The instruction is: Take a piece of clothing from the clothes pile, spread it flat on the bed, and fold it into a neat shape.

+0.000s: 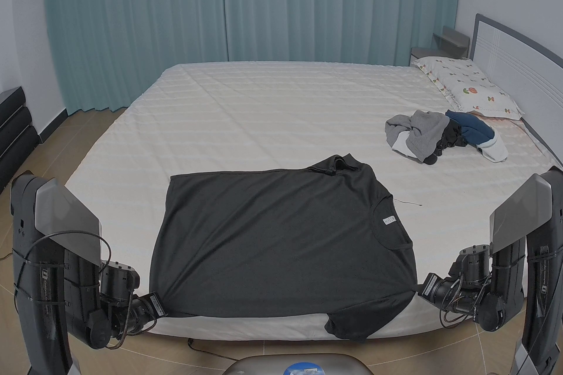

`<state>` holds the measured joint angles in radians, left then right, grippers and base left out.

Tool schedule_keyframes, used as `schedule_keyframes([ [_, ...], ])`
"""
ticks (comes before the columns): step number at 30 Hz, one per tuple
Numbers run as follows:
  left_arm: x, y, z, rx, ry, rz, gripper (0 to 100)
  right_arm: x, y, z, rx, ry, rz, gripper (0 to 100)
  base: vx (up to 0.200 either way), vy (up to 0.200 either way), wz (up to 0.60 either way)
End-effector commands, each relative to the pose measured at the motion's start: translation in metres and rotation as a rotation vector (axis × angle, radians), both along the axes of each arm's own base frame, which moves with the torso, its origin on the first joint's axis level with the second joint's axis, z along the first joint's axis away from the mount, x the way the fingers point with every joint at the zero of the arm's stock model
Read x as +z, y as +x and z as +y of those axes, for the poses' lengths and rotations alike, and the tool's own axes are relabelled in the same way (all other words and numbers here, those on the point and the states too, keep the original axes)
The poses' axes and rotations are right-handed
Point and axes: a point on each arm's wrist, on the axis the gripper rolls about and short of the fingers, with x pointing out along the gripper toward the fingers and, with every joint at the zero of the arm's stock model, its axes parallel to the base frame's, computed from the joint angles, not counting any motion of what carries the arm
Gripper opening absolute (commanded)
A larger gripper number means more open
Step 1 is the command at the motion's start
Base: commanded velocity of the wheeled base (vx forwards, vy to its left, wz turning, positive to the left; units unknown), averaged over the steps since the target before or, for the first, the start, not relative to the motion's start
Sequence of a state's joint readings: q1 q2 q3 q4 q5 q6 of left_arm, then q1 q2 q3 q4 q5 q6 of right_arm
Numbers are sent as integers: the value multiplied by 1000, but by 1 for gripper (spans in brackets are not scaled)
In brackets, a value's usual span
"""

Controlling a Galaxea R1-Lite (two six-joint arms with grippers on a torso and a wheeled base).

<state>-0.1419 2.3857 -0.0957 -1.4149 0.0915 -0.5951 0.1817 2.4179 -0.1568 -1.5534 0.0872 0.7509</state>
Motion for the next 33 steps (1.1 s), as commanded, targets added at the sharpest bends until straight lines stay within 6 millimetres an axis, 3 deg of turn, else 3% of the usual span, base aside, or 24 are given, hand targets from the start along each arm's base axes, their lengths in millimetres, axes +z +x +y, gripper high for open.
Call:
schedule_keyframes([
  [1,-2,-1,0,-2,2,10,0,2,-1,-3,-11,1,-7,0,0,0,0],
  [6,-2,-1,-1,-2,0,7,0,1,2,-3,-11,4,-15,0,0,0,0],
  [7,-1,0,-1,-4,-3,1,0,1,3,-2,-10,6,-16,100,0,0,0],
  [9,0,0,-2,-7,-4,-1,0,0,3,-1,-9,8,-16,100,0,0,0],
  [10,0,0,-2,-7,-4,-1,100,0,3,-1,-9,8,-16,100,0,0,0],
  [16,3,-2,-5,-17,-7,-23,100,19,5,-3,-26,50,-76,100,0,0,0],
  [20,18,-5,-4,-18,-17,-112,100,35,6,-5,-61,99,-121,100,0,0,0],
  [29,21,-2,-1,-2,-28,-142,100,41,5,-4,-71,119,-138,100,0,0,0],
  [33,24,-1,4,6,-62,-150,100,49,5,-4,-70,128,-167,100,0,200,0],
])
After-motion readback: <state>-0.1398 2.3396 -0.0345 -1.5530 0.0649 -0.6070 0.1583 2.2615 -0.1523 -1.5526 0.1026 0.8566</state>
